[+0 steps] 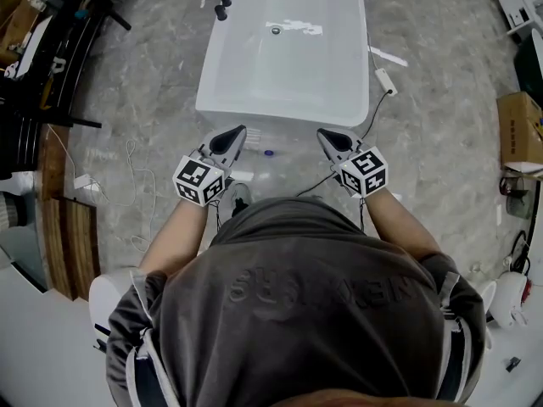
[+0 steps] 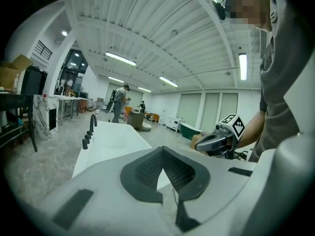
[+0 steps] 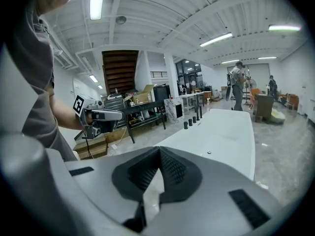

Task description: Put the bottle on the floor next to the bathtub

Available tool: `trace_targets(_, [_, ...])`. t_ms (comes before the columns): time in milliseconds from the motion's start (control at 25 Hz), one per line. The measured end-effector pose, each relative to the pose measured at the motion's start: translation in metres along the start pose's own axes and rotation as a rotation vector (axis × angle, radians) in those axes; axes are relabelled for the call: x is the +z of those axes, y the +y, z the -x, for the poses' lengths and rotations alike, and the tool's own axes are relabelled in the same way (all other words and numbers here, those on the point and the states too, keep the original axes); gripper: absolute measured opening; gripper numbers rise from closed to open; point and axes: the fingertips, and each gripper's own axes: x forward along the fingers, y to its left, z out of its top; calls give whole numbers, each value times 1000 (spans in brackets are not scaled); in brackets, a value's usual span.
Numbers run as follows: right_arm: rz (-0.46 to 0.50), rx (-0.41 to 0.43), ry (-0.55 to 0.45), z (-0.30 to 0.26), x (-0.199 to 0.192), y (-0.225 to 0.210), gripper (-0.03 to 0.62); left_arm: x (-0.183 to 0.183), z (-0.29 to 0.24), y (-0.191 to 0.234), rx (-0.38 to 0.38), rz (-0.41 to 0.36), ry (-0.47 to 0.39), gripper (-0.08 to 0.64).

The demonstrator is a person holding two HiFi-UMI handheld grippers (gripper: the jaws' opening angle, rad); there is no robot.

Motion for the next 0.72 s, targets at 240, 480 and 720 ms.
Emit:
trace_targets(240, [-6, 0, 3, 6, -2, -3, -9, 1, -1, -4, -3, -2, -1, 5])
trace_targets(480, [-14, 8, 19, 6, -8, 0, -11, 0, 1, -6, -6, -5, 4, 5])
trace_targets(720, [-10, 12, 20, 3, -7, 3, -11, -4, 4, -4, -1, -1, 7, 6])
